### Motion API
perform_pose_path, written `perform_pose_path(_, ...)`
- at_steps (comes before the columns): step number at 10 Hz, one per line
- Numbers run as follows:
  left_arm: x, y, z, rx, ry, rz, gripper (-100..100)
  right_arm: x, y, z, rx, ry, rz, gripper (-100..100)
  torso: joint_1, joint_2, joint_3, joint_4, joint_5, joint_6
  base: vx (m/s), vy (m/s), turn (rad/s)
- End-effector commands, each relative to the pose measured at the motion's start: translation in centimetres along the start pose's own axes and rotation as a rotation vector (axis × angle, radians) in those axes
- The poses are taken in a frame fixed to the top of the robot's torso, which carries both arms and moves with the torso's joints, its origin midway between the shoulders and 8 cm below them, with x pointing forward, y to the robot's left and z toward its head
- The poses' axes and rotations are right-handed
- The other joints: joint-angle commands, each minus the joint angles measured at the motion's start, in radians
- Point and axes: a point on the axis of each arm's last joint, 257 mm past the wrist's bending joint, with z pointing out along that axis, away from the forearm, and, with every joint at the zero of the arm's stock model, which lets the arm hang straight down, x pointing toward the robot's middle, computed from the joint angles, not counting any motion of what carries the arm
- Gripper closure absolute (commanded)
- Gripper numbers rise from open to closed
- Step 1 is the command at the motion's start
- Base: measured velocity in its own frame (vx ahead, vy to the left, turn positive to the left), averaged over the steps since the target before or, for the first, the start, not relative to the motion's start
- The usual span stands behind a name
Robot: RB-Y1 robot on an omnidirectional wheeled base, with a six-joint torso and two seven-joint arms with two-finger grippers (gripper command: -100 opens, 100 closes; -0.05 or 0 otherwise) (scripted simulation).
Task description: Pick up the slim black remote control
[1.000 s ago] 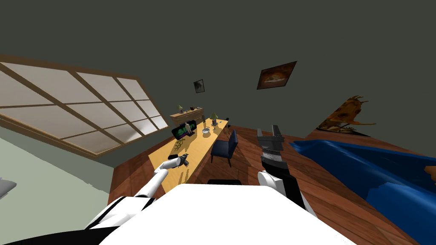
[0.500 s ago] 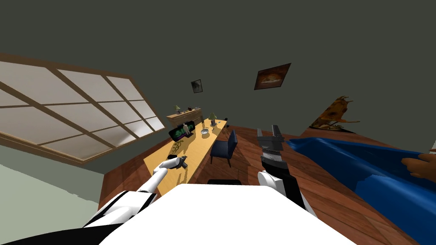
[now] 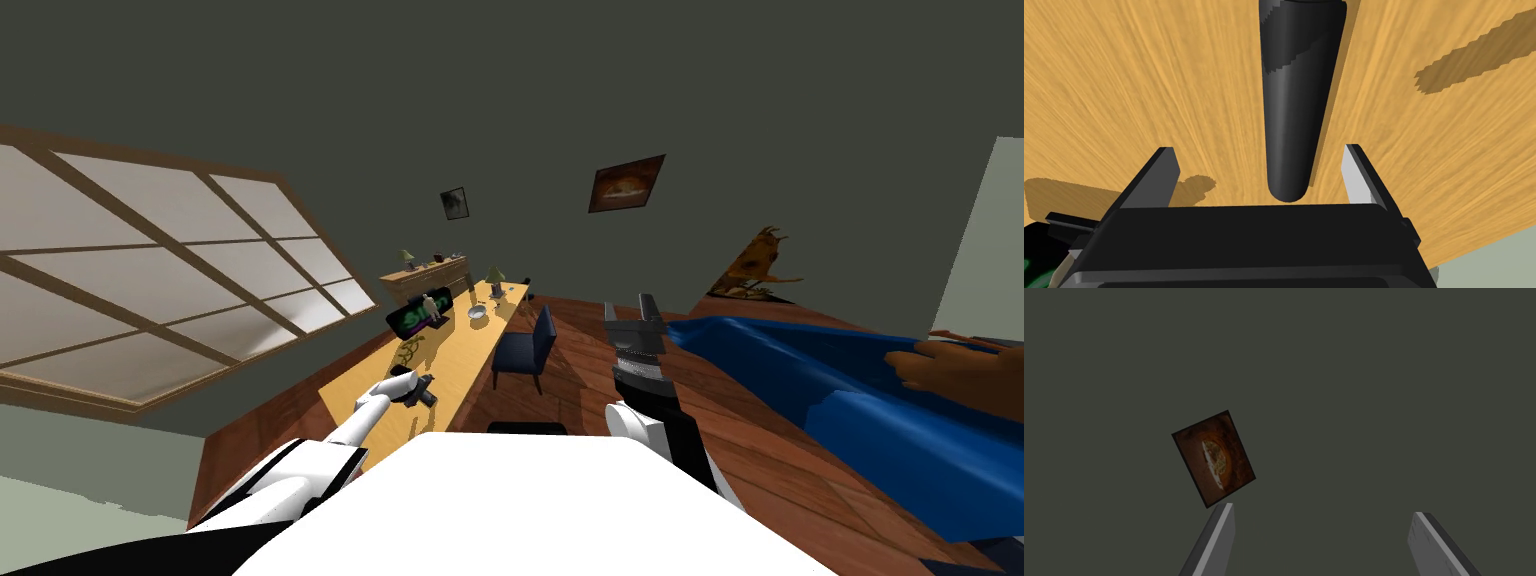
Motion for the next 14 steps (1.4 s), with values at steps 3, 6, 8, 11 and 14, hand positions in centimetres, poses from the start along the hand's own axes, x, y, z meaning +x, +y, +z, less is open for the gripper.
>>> perform_pose_path(3,-0.1,2.5,0.2,-0.072,0.028,0.005,-100,0.0,0.0,0.0,0.000,0.000,0.000,0,-0.003,0.003,0.001,0.000,-0.001,0.000,0.019,0.024,-0.033)
perform_pose_path(6,0.0,4.3,0.2,-0.126,0.049,0.015,-100,0.0,0.0,0.0,0.000,0.000,0.000,0,-0.003,0.002,0.001,0.001,-0.001,0.000,0.023,0.024,-0.075)
perform_pose_path(8,0.0,4.9,0.2,-0.145,0.057,0.018,-100,0.0,0.0,0.0,0.000,0.000,0.000,0,-0.003,0.002,0.001,0.000,0.000,0.000,0.025,0.026,-0.035)
perform_pose_path(11,0.0,6.2,0.3,-0.149,0.049,-0.033,-100,0.0,0.0,0.0,0.000,0.000,0.000,0,-0.004,0.003,0.002,0.001,-0.001,0.000,-0.007,0.010,-0.118)
perform_pose_path(14,0.0,7.8,0.3,-0.162,0.044,-0.081,-100,0.0,0.0,0.0,0.000,0.000,0.000,0,0.000,0.010,0.006,0.002,0.000,0.000,-0.082,0.062,-0.227)
